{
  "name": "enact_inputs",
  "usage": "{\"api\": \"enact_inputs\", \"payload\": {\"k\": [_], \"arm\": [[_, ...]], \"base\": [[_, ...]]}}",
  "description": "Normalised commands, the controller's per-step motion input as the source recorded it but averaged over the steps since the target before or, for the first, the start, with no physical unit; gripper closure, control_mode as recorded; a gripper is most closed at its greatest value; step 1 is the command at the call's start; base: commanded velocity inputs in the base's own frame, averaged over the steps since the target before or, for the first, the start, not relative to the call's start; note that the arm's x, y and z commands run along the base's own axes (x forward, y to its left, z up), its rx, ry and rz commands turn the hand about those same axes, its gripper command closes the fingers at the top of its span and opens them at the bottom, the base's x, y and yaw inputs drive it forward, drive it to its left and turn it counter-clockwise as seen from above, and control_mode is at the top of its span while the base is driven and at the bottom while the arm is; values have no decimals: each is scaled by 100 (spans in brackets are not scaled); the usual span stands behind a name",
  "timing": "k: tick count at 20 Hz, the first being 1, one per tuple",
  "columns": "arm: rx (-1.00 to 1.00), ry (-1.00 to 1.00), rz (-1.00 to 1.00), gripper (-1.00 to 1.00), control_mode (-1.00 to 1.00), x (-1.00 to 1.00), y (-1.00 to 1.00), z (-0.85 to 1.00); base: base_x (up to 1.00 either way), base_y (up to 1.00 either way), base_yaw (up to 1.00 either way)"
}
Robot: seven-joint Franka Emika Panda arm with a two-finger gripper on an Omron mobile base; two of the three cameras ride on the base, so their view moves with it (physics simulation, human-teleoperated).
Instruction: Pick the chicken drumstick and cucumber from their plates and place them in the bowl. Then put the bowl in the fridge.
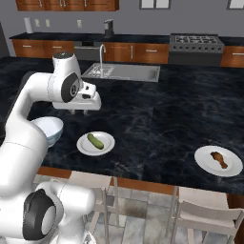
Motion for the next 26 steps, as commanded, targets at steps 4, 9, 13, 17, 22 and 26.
{"api": "enact_inputs", "payload": {"k": [4, 9, 13, 17, 22, 26], "arm": [[-2, 6, 0, -100, -100, -5, 0, -5], [-9, 2, 13, -100, -100, -4, 0, -33], [-19, 3, 27, -100, -100, 3, 3, -48], [-7, 2, 45, -100, -100, 22, 2, -40], [0, 0, 48, -100, -100, 27, 0, -27], [0, 0, 32, -100, -100, 26, 3, -17]], "base": [[0, 0, 0], [0, 0, 0], [0, 0, 0], [0, 0, 0], [0, 0, 0], [0, 0, 0]]}}
